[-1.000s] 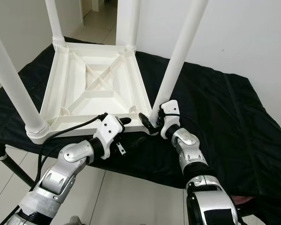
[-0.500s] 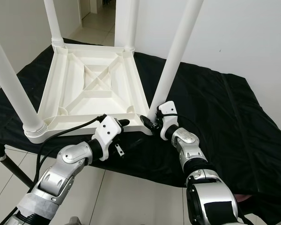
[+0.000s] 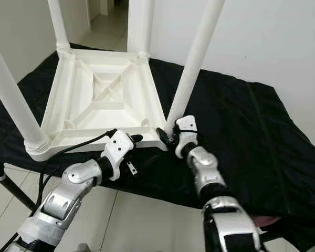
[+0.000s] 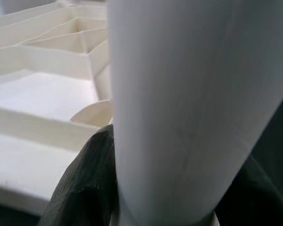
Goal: Building children table
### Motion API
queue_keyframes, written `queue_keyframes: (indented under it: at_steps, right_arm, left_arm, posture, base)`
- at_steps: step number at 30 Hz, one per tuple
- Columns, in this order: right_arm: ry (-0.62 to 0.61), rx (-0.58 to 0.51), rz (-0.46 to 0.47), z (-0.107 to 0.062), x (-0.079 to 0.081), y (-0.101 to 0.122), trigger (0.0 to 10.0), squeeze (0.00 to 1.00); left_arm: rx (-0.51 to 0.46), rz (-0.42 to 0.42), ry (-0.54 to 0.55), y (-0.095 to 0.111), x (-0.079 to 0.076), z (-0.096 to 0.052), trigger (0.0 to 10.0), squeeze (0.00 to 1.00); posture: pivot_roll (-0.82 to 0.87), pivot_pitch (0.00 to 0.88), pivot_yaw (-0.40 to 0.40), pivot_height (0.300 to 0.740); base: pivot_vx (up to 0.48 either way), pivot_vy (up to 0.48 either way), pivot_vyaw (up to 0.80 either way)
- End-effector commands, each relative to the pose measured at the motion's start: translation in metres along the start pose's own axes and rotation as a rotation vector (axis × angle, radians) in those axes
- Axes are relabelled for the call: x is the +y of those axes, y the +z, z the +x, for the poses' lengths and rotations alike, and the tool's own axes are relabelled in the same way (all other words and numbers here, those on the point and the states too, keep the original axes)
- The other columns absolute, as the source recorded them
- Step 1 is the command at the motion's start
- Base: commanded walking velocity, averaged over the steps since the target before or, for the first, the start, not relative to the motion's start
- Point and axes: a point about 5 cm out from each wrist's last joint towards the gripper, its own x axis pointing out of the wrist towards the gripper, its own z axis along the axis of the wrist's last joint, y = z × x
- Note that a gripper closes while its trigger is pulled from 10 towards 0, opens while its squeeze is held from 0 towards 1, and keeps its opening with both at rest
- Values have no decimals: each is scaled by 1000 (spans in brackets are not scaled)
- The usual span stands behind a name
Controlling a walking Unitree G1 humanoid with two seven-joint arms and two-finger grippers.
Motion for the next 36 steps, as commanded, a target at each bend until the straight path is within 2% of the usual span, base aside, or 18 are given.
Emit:
queue_keyframes:
  at_steps: [1, 9, 10, 11, 13, 14, 17, 18, 19, 27, 28, 29, 33, 35, 36]
  right_arm:
    - [-122, 117, 45, -10, 8, -27, 10000, 0]
    - [-250, 107, 84, -13, 22, -31, 10000, 0]
    - [-281, 96, 100, -11, 31, -29, 10000, 0]
    - [-266, 88, 108, -9, 41, -28, 10000, 0]
    - [-266, 88, 108, -9, 41, -28, 10000, 0]
    - [-244, 68, 111, -8, 49, -24, 10000, 0]
    - [-219, 43, 108, -9, 47, -19, 10000, 0]
    - [-211, 29, 103, -11, 45, -18, 10000, 902]
    - [-201, 7, 96, -14, 41, -13, 10000, 1000]
    - [-165, -32, 76, -20, 31, -8, 10000, 1000]
    - [-120, -36, 56, -23, 27, -8, 10000, 1000]
    - [-60, -44, 40, -28, 20, -7, 10000, 0]
    - [-14, -44, 30, -30, 13, -6, 10000, 0]
    - [54, -50, -21, -31, -3, -1, 10000, 0]
    - [54, -50, -21, -31, -3, -1, 10000, 0]
  left_arm:
    - [-1, 4, 15, 0, 2, 3, 10000, 0]
    - [0, 5, 15, 1, 4, 3, 10000, 0]
    - [1, 5, 15, 1, 4, 3, 10000, 0]
    - [1, 4, 16, 1, 4, 3, 10000, 0]
    - [1, 4, 16, 1, 4, 3, 10000, 0]
    - [1, 4, 16, 2, 4, 3, 10000, 0]
    - [1, 3, 17, 2, 4, 2, 10000, 0]
    - [3, 4, 18, 2, 5, 2, 10000, 0]
    - [1, 4, 21, 2, 5, 2, 10000, 0]
    - [-2, 0, 25, 2, 4, 2, 10000, 0]
    - [-1, -1, 25, 2, 3, 1, 10000, 0]
    - [0, -1, 26, 1, 3, 1, 10000, 0]
    - [1, -2, 26, 1, 3, 1, 10000, 0]
    - [1, 1, 26, 1, 3, 1, 10000, 0]
    - [1, 1, 26, 1, 3, 1, 10000, 0]
  posture:
    - [9, 0, -100, 740]
    - [6, 0, -98, 740]
    - [7, 0, -98, 740]
    - [7, 0, -98, 740]
    - [7, 0, -98, 740]
    - [6, 0, -94, 740]
    - [3, 0, -95, 740]
    - [5, 0, -97, 740]
    - [7, 0, -100, 740]
    - [11, 0, -102, 740]
    - [13, 0, -105, 740]
    - [13, 0, -104, 740]
    - [12, 0, -102, 740]
    - [13, 0, -103, 740]
    - [13, 0, -103, 740]
  base:
    - [0, 0, 0]
    - [0, 0, 0]
    - [0, 0, 0]
    - [0, 0, 0]
    - [0, 0, 0]
    - [0, 0, 0]
    - [0, 0, 0]
    - [0, 0, 0]
    - [0, 0, 0]
    - [0, 0, 0]
    - [0, 0, 0]
    - [0, 0, 0]
    - [0, 0, 0]
    - [0, 0, 0]
    - [0, 0, 0]
